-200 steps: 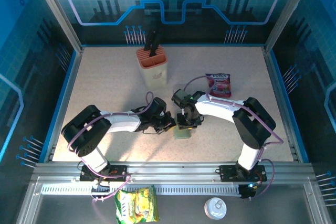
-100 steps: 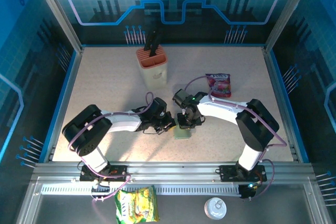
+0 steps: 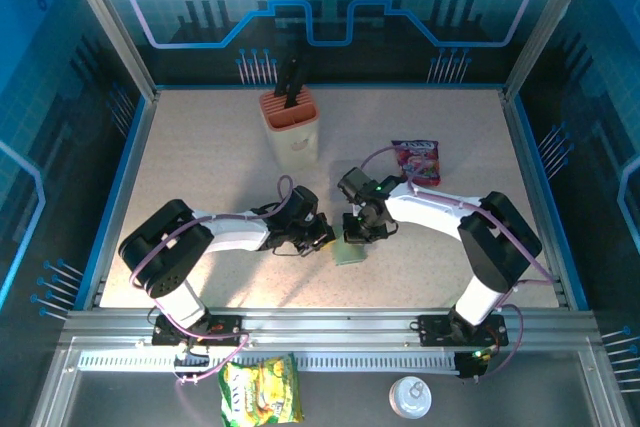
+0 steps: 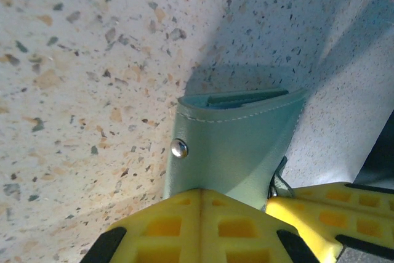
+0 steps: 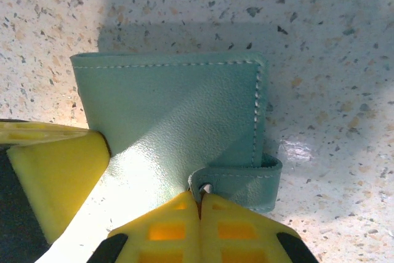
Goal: Take the credit cards out of the card holder
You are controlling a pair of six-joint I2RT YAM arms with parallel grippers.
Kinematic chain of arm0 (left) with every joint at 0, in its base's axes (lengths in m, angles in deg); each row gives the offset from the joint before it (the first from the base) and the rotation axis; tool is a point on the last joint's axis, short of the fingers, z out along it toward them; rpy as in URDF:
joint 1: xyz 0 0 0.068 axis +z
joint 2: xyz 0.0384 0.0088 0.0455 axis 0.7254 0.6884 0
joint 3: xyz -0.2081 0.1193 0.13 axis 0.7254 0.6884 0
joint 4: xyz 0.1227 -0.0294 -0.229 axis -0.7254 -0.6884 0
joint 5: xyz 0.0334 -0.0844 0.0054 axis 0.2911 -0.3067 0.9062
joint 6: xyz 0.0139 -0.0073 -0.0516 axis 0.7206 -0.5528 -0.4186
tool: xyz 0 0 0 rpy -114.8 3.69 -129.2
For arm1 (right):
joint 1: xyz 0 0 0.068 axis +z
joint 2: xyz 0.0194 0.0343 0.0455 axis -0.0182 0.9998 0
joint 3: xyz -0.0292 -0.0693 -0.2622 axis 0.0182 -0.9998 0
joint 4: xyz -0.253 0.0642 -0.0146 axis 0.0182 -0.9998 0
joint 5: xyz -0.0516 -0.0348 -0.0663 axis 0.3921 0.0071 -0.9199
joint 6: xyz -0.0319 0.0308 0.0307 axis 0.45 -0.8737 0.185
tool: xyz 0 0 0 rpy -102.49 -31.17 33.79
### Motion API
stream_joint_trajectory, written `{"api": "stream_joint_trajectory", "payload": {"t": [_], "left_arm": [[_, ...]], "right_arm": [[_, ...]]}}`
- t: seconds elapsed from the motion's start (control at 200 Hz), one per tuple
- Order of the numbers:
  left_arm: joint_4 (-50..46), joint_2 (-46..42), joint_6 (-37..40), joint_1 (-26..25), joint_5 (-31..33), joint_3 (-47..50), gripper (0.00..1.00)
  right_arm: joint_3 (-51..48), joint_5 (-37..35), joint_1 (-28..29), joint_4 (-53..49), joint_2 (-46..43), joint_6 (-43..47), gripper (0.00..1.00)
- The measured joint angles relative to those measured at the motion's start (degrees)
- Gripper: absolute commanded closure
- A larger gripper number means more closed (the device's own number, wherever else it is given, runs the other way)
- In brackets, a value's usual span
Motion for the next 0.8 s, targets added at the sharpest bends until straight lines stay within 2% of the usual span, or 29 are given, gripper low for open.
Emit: {"api": "stream_joint_trajectory", "payload": {"t": [0.335, 0.57, 0.8], "left_arm": [[0.15, 0.0, 0.0, 0.57, -0.09, 0.39, 1.0], [-1.97, 0.07, 0.22, 1.75, 0.5, 1.33, 1.0], [-4.96, -0.7, 0.68, 1.75, 0.85, 0.42, 1.0]], "right_arm": [[-3.8, 3.48, -3.13, 3.78, -2.95, 0.22, 1.0], [-5.25, 0.76, -7.5, 0.94, -5.05, 1.09, 1.0], [-5.25, 2.84, -7.39, 0.66, -5.4, 0.81, 1.0]]}}
